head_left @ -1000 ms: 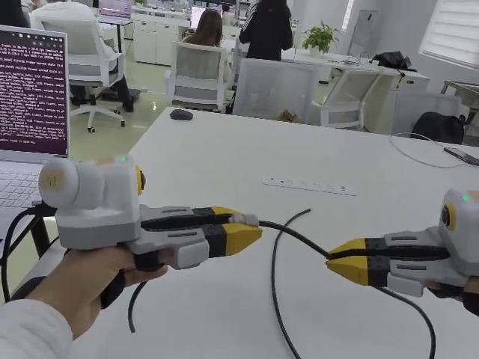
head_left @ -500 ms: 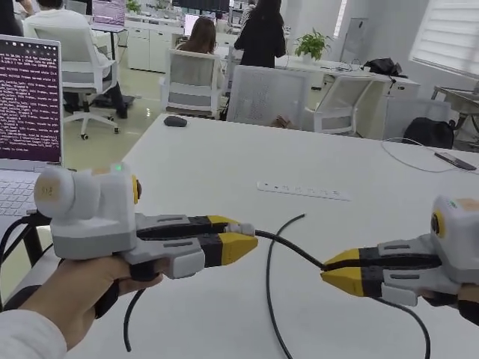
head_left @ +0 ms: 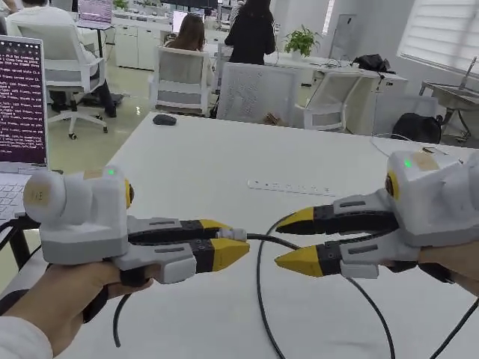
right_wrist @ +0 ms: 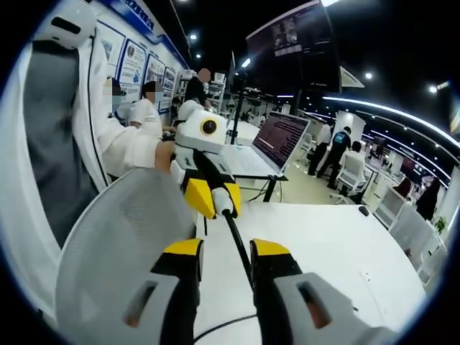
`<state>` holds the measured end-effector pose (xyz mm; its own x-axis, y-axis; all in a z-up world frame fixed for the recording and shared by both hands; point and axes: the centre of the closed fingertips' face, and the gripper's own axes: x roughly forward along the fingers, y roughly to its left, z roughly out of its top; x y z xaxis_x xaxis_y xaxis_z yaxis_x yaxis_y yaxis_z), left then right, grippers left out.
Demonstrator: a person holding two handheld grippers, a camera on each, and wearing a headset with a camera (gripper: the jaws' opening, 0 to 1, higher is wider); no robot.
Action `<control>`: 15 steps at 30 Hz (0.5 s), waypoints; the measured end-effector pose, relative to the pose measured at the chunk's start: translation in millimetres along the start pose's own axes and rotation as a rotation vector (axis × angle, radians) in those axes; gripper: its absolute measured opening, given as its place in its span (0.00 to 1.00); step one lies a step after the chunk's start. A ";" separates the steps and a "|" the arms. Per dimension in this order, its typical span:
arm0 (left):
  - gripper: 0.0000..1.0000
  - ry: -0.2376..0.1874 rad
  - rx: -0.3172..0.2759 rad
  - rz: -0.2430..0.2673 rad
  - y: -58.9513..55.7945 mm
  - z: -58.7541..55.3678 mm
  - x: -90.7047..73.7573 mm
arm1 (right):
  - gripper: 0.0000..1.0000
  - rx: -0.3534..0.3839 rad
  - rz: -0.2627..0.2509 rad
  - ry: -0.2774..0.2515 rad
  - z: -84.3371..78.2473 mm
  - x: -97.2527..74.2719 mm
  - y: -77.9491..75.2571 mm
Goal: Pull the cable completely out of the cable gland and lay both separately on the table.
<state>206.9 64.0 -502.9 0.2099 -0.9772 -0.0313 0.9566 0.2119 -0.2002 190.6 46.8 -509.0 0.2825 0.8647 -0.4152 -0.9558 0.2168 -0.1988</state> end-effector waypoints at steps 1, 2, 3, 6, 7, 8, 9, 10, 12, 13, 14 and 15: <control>0.17 0.000 0.002 -0.003 -0.9 0.1 0.2 | 0.27 -0.008 0.011 0.013 -3.5 3.7 0.4; 0.17 -0.001 0.003 -0.005 -1.4 0.3 0.3 | 0.27 -0.016 0.016 0.026 -6.1 6.0 1.2; 0.17 -0.001 0.004 -0.007 -2.0 0.3 0.4 | 0.27 -0.021 0.021 0.037 -8.8 8.4 2.1; 0.17 0.018 0.008 -0.001 -1.4 -3.6 0.6 | 0.26 -0.029 0.023 0.057 -14.1 12.0 3.4; 0.17 0.020 0.008 -0.002 -1.6 -4.0 0.7 | 0.26 -0.030 0.022 0.059 -14.9 11.8 3.4; 0.17 0.021 0.010 -0.003 -1.9 -4.1 0.9 | 0.26 -0.030 0.021 0.059 -15.3 11.2 3.3; 0.17 0.021 0.013 -0.004 -2.4 -3.9 1.1 | 0.25 -0.029 0.020 0.058 -15.7 10.4 2.9; 0.17 0.021 0.014 -0.007 -3.1 -4.0 1.5 | 0.24 -0.027 0.018 0.056 -15.6 9.9 2.7; 0.17 0.023 0.014 -0.010 -3.6 -4.3 1.8 | 0.22 -0.027 0.011 0.052 -14.9 8.7 1.4; 0.17 0.023 0.014 -0.012 -3.9 -4.3 1.9 | 0.21 -0.027 0.005 0.049 -14.1 8.3 0.3; 0.17 0.022 0.015 -0.013 -4.2 -4.2 1.9 | 0.20 -0.025 0.001 0.047 -13.8 8.2 -0.5; 0.17 0.022 0.016 -0.014 -4.3 -4.1 1.9 | 0.19 -0.022 -0.003 0.044 -13.0 8.3 -1.4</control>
<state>202.4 61.2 -506.2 0.1923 -0.9800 -0.0502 0.9625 0.1984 -0.1850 195.3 47.9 -523.6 0.2893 0.8434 -0.4527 -0.9530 0.2092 -0.2192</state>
